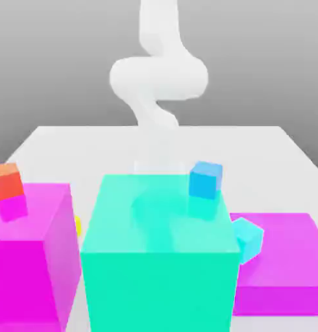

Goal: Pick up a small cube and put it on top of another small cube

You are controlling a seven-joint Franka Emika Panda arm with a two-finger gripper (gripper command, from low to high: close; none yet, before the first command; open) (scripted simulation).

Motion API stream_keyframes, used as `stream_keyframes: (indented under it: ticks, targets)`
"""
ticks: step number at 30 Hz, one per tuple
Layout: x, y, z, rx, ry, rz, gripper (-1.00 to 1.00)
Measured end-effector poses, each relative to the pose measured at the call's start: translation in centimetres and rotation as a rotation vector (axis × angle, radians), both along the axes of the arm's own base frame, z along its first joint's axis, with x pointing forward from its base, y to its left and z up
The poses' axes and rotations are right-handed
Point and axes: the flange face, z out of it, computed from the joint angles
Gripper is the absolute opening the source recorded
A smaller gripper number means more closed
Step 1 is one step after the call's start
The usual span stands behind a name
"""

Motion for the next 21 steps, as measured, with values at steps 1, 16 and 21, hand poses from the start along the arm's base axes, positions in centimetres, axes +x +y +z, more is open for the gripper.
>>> stream_keyframes:
  ticks: [1,16,21]
  targets:
    - [0.9,-2.1,-1.1,-0.005,0.019,-0.028,0.00]
    - [-3.0,-31.2,-25.0,0.022,0.443,-0.373,0.00]
    - [-8.2,-31.0,-37.7,0.141,0.668,-0.395,0.00]
